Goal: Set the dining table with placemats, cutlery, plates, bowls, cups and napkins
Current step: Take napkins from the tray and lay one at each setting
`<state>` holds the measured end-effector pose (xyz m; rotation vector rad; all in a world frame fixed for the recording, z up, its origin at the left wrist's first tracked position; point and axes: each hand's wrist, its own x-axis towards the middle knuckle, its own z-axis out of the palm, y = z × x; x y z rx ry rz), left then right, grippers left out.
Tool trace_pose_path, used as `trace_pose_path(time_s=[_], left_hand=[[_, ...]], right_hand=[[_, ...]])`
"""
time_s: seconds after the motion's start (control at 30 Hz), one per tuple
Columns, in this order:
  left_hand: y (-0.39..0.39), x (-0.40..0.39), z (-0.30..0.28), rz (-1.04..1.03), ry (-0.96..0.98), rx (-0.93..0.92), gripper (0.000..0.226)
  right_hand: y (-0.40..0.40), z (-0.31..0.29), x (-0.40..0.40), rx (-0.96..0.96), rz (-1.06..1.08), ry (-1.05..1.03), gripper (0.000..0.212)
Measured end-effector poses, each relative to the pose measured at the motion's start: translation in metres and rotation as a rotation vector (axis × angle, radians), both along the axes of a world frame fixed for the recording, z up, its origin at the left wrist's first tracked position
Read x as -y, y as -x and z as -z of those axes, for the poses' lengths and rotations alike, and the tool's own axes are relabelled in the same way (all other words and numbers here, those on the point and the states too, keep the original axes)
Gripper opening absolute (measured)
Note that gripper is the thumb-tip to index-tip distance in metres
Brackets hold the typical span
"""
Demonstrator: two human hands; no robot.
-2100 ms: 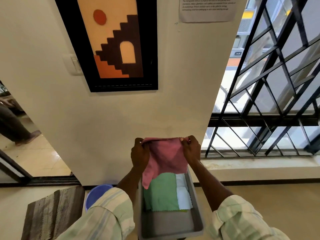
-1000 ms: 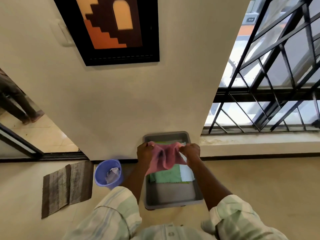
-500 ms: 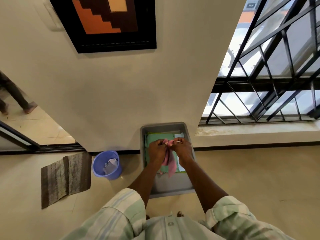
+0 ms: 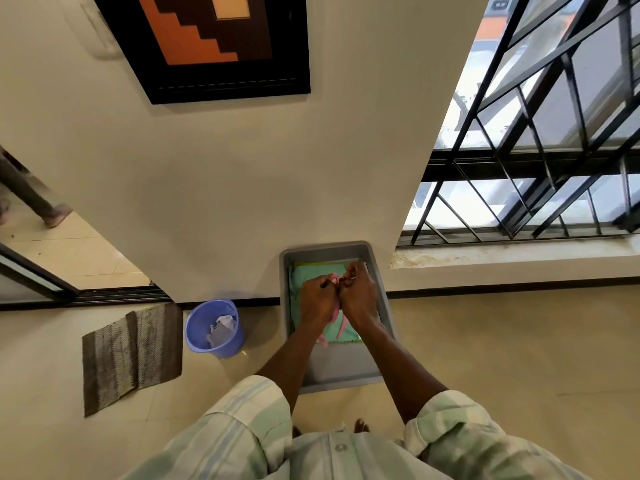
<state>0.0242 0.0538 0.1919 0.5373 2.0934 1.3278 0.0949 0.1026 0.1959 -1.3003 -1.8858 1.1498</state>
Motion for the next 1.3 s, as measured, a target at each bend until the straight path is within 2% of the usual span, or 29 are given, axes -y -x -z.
trace_pose_path(time_s=[0.3,0.5,0.63,0.7,0.83,0.93,1.03,1.1,1.2,1.23,1.3], left_hand=[[0.008,-0.003,0.000,0.071,0.011,0.065,0.023],[0.013,-0.001,-0.003,0.139,-0.019,0.030,0.021],[0.020,-0.001,-0.002,0.094,0.011,0.057,0.019],[0.026,0.000,-0.004,0.059,0.006,0.062,0.019],[0.041,0.001,-0.009,0.111,-0.024,0.109,0.026],[0.048,-0.004,-0.016,0.194,-0.044,0.091,0.029],[0.052,-0.009,-0.028,0.090,-0.104,0.101,0.030],[0.055,-0.011,-0.032,0.041,-0.156,0.059,0.024],[0.071,-0.014,-0.027,0.046,-0.193,-0.062,0.022],[0.077,-0.013,-0.025,0.032,-0.180,-0.118,0.022],[0.087,-0.012,-0.023,0.021,-0.139,-0.214,0.020]], right_hand=[[0.002,-0.002,0.003,-0.057,-0.093,0.030,0.032],[0.004,-0.001,0.000,-0.059,-0.118,0.109,0.057],[0.002,0.006,-0.006,-0.112,-0.030,0.200,0.039],[-0.002,0.008,-0.017,-0.003,0.031,0.094,0.027],[-0.008,0.003,-0.039,0.127,-0.075,0.030,0.032],[-0.001,0.005,-0.058,0.280,-0.246,0.003,0.053],[0.007,0.001,-0.065,0.484,-0.463,-0.006,0.069],[0.011,-0.001,-0.064,0.533,-0.543,-0.036,0.061],[0.015,0.000,-0.064,0.415,-0.448,0.004,0.015],[0.015,-0.003,-0.065,0.372,-0.391,0.015,0.007],[0.015,-0.009,-0.071,0.307,-0.284,0.013,0.013]])
